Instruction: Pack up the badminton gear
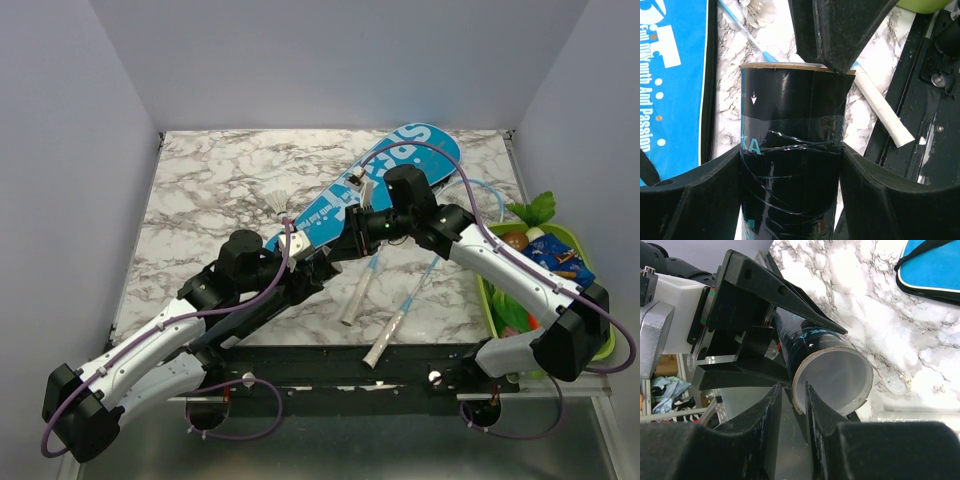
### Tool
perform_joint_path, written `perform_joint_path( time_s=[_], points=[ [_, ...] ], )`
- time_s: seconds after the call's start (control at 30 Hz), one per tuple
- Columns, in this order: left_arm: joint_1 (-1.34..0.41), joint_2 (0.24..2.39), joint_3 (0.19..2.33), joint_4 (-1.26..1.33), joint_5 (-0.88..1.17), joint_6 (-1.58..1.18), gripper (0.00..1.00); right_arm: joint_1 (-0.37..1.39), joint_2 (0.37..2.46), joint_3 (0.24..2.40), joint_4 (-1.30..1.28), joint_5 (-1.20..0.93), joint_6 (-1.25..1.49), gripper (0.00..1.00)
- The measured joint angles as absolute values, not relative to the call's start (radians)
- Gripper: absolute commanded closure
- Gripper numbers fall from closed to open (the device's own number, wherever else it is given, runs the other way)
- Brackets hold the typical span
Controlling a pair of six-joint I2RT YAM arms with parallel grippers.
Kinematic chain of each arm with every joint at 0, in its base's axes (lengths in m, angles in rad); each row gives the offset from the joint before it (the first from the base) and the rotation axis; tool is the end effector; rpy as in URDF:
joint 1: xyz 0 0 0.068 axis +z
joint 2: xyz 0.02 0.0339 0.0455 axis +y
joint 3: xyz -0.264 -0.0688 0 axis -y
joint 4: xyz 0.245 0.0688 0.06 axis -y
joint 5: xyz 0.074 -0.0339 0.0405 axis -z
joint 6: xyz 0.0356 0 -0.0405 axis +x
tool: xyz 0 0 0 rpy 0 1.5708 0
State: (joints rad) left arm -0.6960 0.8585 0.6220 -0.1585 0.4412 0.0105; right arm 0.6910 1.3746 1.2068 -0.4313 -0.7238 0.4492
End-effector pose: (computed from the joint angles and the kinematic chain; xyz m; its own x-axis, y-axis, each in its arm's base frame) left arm 0.1420 -0.1384 0.2734 -0.2860 0.2513 -0.9247 0.8853 0.4386 -0.1546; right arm 0.2187 0.2114 0.3339 -0.7818 -0.2243 -0.5818 -0.6211 0.3622 0.6950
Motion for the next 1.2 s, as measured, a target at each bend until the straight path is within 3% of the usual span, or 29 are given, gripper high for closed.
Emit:
perform_joint_path(
  time_s=[0.27, 0.47, 0.57, 1.2],
  points=[
    [-0.696, 0.855, 0.622, -0.157, 0.441, 0.010, 1.00, 0.701, 1.383, 1.209, -0.419, -0.732, 0.456, 0.77],
    [-0.696, 0.845, 0.620, -0.158, 0.441, 0.010, 1.00, 0.702, 1.387, 1.210, -0.413, -0.743, 0.461, 0.89],
    [-0.696, 0.834, 0.619, -0.158, 0.440, 0.010, 1.00, 0.701, 1.387, 1.210, -0.408, -0.751, 0.467, 0.99],
    [-0.709, 0.763, 0.580, -0.047, 0.455, -0.031, 1.00, 0.703, 1.311, 1.207, -0.384, -0.767, 0.478, 1.00]
  ],
)
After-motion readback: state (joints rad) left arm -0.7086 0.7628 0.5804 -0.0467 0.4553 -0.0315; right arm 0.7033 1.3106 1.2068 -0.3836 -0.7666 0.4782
